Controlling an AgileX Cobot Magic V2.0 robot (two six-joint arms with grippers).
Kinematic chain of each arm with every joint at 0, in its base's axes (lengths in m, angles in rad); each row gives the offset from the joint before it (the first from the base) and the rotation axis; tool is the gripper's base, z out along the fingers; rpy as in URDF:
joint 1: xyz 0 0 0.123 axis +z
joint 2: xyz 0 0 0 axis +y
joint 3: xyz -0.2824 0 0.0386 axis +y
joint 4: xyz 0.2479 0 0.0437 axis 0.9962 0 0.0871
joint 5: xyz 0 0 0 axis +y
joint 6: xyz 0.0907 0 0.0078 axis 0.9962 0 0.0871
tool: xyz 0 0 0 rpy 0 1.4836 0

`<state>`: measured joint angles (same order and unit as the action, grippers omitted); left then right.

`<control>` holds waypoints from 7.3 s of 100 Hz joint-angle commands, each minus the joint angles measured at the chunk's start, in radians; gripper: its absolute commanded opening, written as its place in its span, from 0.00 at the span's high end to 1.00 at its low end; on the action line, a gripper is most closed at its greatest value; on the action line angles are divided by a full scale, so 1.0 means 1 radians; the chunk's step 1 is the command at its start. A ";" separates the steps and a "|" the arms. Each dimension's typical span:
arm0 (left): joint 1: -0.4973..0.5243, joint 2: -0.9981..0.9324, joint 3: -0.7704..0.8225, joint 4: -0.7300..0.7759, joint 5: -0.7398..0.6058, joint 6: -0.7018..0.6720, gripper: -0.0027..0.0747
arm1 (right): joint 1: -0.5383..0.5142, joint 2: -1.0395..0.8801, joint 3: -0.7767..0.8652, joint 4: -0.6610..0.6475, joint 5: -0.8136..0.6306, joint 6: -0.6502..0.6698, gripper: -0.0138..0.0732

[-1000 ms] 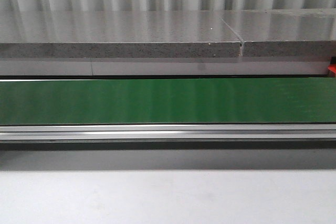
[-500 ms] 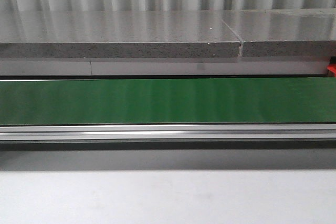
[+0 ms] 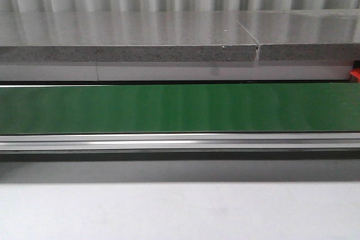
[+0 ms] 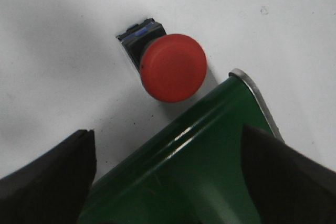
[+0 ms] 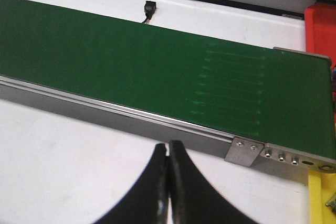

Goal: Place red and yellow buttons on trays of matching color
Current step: 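Set the yellow button on the belt end and open the left gripper, then lower the left gripper onto a red button and grasp it, then place the red button on the belt end and release it, then lower the right gripper onto the yellow button on the belt and grasp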

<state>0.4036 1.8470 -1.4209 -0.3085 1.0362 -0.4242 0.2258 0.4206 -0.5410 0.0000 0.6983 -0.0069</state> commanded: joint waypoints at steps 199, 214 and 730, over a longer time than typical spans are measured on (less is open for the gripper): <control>-0.025 -0.187 -0.032 -0.029 0.181 0.684 0.78 | 0.002 0.005 -0.022 0.000 -0.062 -0.007 0.92; -0.073 -0.185 -0.032 -0.029 0.211 0.696 0.78 | 0.002 0.005 -0.022 0.000 -0.062 -0.007 0.92; -0.439 -1.117 0.707 0.153 -0.523 0.738 0.99 | 0.006 0.906 -0.639 0.131 0.052 -0.014 0.66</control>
<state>-0.0283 0.7337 -0.6868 -0.1436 0.5841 0.3246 0.3069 1.4078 -1.1793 0.1291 0.7941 -0.0247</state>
